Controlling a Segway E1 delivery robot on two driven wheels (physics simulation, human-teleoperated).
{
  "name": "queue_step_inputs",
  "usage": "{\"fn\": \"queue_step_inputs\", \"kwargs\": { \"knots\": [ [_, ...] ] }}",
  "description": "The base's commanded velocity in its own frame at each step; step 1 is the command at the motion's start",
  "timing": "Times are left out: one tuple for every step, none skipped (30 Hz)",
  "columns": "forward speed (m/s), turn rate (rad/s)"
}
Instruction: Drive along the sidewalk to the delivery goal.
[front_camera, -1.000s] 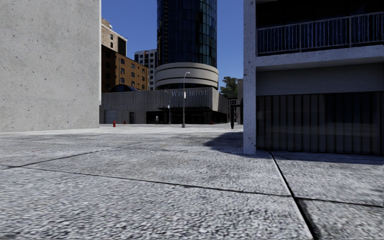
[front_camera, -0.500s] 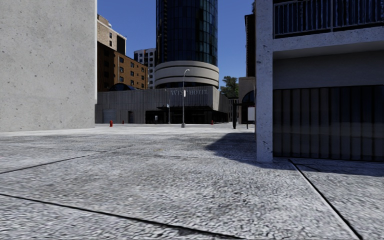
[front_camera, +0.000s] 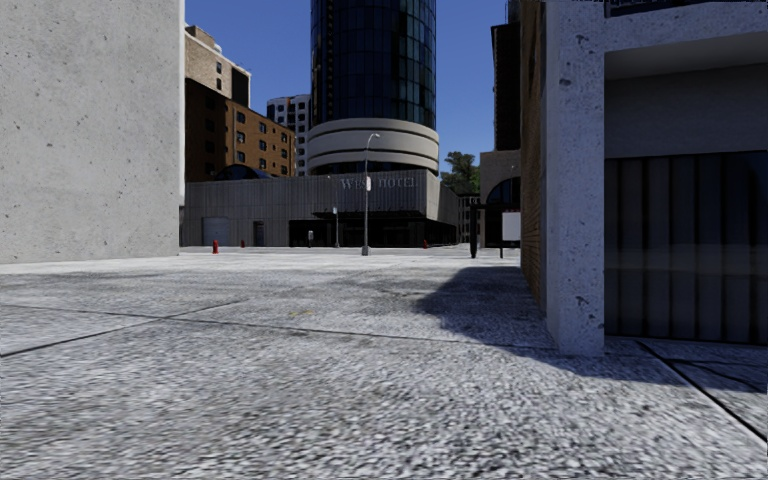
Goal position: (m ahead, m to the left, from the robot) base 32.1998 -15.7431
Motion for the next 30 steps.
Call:
{"fn": "queue_step_inputs", "kwargs": {
  "knots": [
    [1.90,0.00],
    [1.90,0.00],
    [1.90,0.00],
    [1.90,0.00],
    [1.90,0.00],
    [1.90,0.00],
    [1.91,0.00],
    [1.91,0.00],
    [1.91,0.00],
    [1.91,0.00],
    [1.91,0.00],
    [1.91,0.00],
    [1.91,0.00],
    [1.91,0.00],
    [1.91,0.00],
    [1.91,0.00],
    [1.91,0.00],
    [1.91,0.00],
    [1.91,0.00],
    [1.91,0.00],
    [1.91,0.00],
    [1.91,0.00],
    [1.91,0.00],
    [1.91,0.00],
    [1.91,0.00],
    [1.91,0.00],
    [1.91,0.00],
    [1.91,0.00],
    [1.91,0.00],
    [1.92,0.00]
  ]
}}
